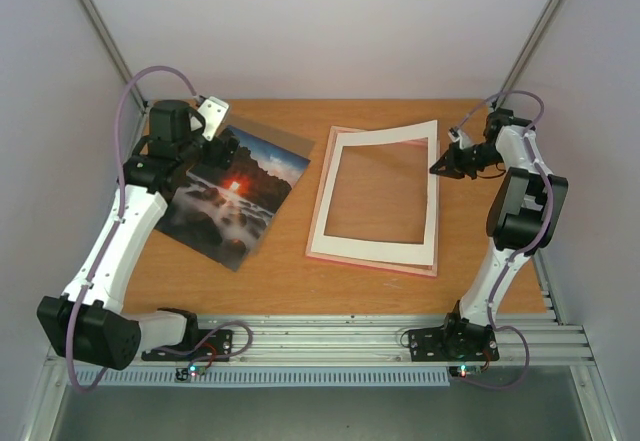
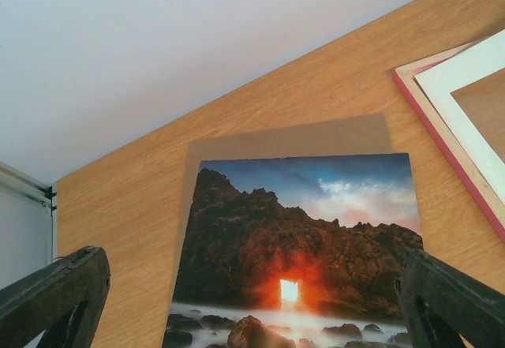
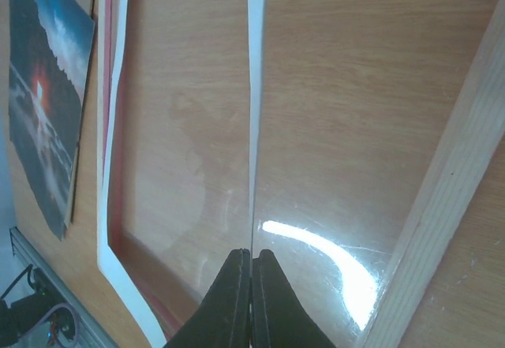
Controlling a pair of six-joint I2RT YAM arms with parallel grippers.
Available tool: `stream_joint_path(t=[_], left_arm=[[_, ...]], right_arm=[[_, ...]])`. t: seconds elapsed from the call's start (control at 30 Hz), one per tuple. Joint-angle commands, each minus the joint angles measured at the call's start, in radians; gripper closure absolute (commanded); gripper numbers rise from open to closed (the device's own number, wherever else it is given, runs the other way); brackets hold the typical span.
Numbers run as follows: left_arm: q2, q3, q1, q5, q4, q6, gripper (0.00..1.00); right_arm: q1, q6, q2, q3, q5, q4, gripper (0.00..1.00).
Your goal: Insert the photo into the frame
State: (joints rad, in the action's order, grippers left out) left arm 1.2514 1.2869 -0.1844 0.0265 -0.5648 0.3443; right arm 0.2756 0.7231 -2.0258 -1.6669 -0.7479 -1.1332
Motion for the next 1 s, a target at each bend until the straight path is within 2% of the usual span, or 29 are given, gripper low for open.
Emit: stream_joint_path(t=[0.0, 0.47, 0.97], left_arm=[[0.014, 0.004, -0.006, 0.0, 0.042, -0.002, 0.01], [0.028, 0.003, -0.01, 0.007, 0.045, -0.004, 0.01], [0.036, 0.001, -0.012, 0.01, 0.048, -0.008, 0.01]], right_arm=[[0.002, -0.004, -0.018, -0.015, -0.003, 0.01, 0.99], [-0.004, 0.061, -0.068, -0.09, 0.032, -0.025, 0.99], [-0.029, -0.075, -0.007, 0.101, 0.019, 0.146, 0.99]])
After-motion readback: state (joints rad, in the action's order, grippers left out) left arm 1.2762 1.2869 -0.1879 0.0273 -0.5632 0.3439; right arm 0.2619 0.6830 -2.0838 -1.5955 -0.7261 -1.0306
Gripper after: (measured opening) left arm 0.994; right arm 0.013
